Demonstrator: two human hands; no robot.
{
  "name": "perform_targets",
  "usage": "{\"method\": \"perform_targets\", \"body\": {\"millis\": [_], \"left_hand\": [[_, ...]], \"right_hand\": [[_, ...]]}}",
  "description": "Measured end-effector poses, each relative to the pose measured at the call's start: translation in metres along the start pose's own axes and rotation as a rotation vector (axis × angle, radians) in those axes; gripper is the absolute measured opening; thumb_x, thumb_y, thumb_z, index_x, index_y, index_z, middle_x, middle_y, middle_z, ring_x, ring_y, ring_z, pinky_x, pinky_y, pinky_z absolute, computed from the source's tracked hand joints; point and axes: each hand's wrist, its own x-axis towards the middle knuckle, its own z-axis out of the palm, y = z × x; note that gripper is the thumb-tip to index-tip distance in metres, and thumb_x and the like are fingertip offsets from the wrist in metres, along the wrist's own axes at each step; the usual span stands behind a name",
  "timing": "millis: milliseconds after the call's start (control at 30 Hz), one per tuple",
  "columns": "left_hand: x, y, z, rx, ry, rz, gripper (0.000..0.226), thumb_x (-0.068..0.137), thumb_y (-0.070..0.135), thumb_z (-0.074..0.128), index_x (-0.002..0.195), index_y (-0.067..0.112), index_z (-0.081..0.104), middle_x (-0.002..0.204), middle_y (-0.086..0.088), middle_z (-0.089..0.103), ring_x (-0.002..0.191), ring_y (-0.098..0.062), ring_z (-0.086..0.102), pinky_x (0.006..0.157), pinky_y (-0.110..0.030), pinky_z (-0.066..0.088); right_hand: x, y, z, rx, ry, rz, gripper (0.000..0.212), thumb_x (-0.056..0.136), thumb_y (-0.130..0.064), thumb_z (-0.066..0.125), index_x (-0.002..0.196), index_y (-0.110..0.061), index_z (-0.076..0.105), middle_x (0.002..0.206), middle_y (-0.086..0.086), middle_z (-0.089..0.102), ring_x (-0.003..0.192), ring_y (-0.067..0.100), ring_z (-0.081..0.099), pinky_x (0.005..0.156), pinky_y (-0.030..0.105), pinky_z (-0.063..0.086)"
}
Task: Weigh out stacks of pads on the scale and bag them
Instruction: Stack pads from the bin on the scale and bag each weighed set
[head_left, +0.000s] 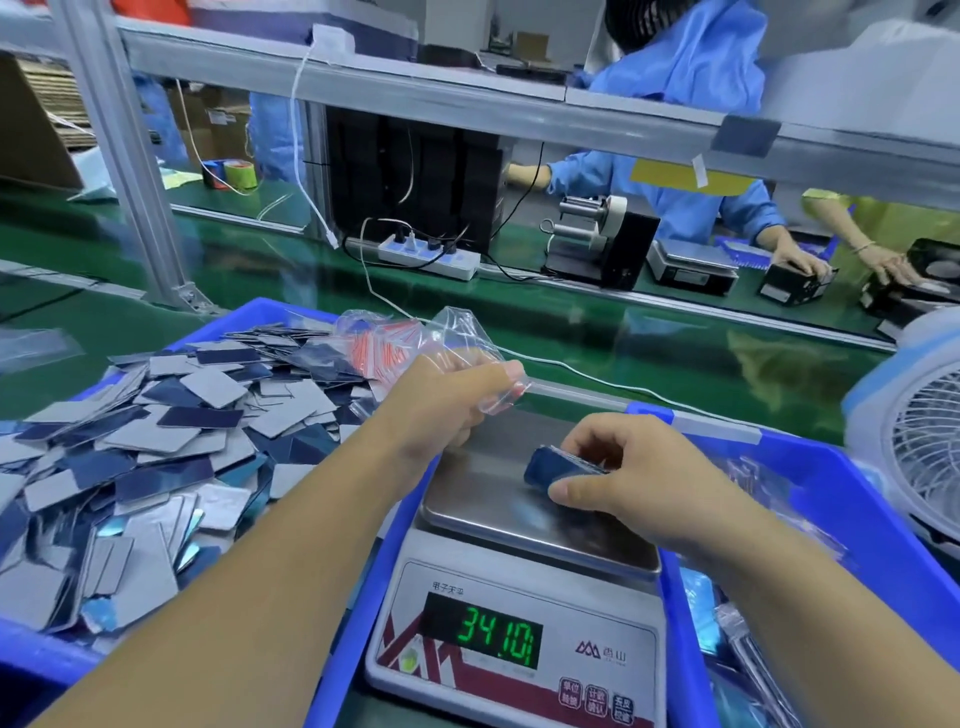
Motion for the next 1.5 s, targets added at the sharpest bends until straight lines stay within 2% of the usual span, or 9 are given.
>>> {"method": "perform_targets", "body": {"millis": [200,400,633,733,833,1067,1267,1400,1500], "left_hand": [[-0.002,-0.003,0.005,-0.159,-0.060,0.037,0.023,0.064,0.047,0.078,0.063,0.026,0.068,0.081,-0.008,0.041,0.051,-0.008,0.030,0.050,-0.022,0.016],[-0.004,-0.006,0.010,-0.157,-0.138,0.045,0.024,0.069,0.052,0.073,0.065,0.028,0.071,0.062,0.006,0.045,0.053,-0.009,0.033,0.053,-0.029,0.021],[-0.006,-0.001,0.007,-0.186,-0.273,0.069,0.044,0.073,0.035,0.069,0.083,-0.007,0.058,0.070,-0.022,0.036,0.060,-0.020,0.021,0.053,-0.029,0.017],[-0.007,0.000,0.007,-0.158,-0.330,0.065,0.014,0.075,0.030,0.070,0.073,0.016,0.069,0.060,0.001,0.041,0.059,-0.014,0.026,0.057,-0.031,0.016],[-0.007,-0.003,0.007,-0.143,-0.350,0.047,0.013,0.084,0.021,0.066,0.078,0.024,0.076,0.060,0.010,0.045,0.059,-0.010,0.030,0.056,-0.026,0.020],[-0.010,-0.002,0.007,-0.145,-0.336,0.029,0.023,0.078,0.019,0.075,0.100,0.015,0.078,0.090,-0.003,0.072,0.074,-0.013,0.054,0.060,-0.021,0.039],[-0.012,0.000,0.007,0.039,-0.398,0.073,0.007,0.083,0.017,0.071,0.080,0.020,0.077,0.078,0.006,0.070,0.074,-0.010,0.056,0.065,-0.026,0.040],[-0.010,0.001,0.010,-0.316,-0.236,0.049,0.011,0.077,0.010,0.072,0.084,0.016,0.079,0.079,0.000,0.069,0.063,-0.006,0.059,0.057,-0.018,0.046],[-0.007,0.001,0.010,-0.458,-0.142,0.081,0.010,0.074,0.008,0.073,0.081,0.013,0.078,0.076,-0.002,0.065,0.059,-0.008,0.054,0.053,-0.019,0.045]], "right_hand": [[-0.004,-0.013,0.010,0.566,0.145,-0.235,0.025,0.064,-0.020,0.081,0.085,-0.019,0.069,0.079,0.003,0.069,0.071,0.013,0.057,0.068,0.029,0.047],[-0.005,-0.014,0.017,0.486,0.322,-0.295,0.025,0.067,-0.024,0.078,0.089,-0.028,0.067,0.082,-0.005,0.069,0.074,0.011,0.060,0.070,0.028,0.048],[-0.007,-0.016,0.016,0.370,0.479,-0.347,0.023,0.070,-0.029,0.075,0.086,-0.040,0.064,0.078,-0.015,0.066,0.066,0.007,0.056,0.060,0.019,0.045],[-0.009,-0.017,0.016,0.467,0.391,-0.319,0.022,0.069,-0.030,0.077,0.088,-0.032,0.067,0.079,-0.007,0.069,0.071,0.015,0.061,0.062,0.025,0.050],[-0.009,-0.018,0.017,0.692,0.231,-0.241,0.021,0.067,-0.018,0.078,0.085,-0.022,0.069,0.074,-0.005,0.068,0.063,0.008,0.058,0.054,0.016,0.044],[-0.008,-0.020,0.011,0.742,0.084,-0.121,0.027,0.057,-0.009,0.079,0.074,-0.026,0.065,0.072,0.004,0.066,0.055,0.012,0.053,0.046,0.018,0.040],[-0.007,-0.018,0.006,0.720,0.059,-0.065,0.042,0.051,-0.004,0.082,0.079,-0.019,0.055,0.069,0.007,0.065,0.054,0.016,0.051,0.044,0.019,0.039],[-0.006,-0.018,0.005,0.804,0.113,-0.083,0.044,0.045,-0.016,0.090,0.082,-0.023,0.067,0.080,-0.001,0.068,0.067,0.018,0.064,0.060,0.028,0.053],[-0.005,-0.018,0.005,0.951,0.126,-0.075,0.031,0.058,-0.006,0.091,0.081,-0.016,0.072,0.074,0.006,0.065,0.065,0.025,0.065,0.067,0.036,0.058]]}}
